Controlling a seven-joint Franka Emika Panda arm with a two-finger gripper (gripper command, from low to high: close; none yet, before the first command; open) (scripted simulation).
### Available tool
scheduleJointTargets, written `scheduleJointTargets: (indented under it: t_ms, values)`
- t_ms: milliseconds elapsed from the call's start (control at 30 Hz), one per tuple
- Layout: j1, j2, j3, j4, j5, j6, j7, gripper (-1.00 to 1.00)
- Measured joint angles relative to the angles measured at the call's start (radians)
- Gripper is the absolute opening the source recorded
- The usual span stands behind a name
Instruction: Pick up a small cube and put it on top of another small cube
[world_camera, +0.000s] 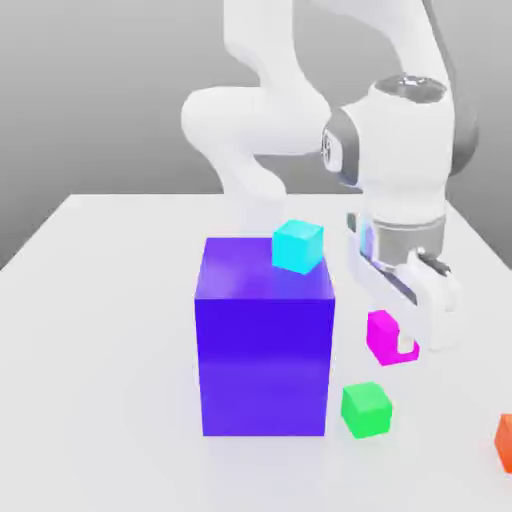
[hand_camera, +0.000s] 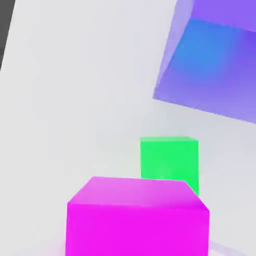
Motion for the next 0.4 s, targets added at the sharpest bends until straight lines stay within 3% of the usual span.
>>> scheduleJointTargets:
  t_ms: [167, 300, 333, 400]
  values:
    - [-0.028, 0.12, -0.013, -0.002, -0.182, 0.101, 0.133, -1.0]
    - [0.021, 0.225, -0.101, 0.006, -0.364, 0.175, 0.264, -1.0]
    - [0.032, 0.241, -0.119, 0.008, -0.391, 0.186, 0.284, 1.0]
    - [0.032, 0.241, -0.119, 0.008, -0.391, 0.186, 0.284, 1.0]
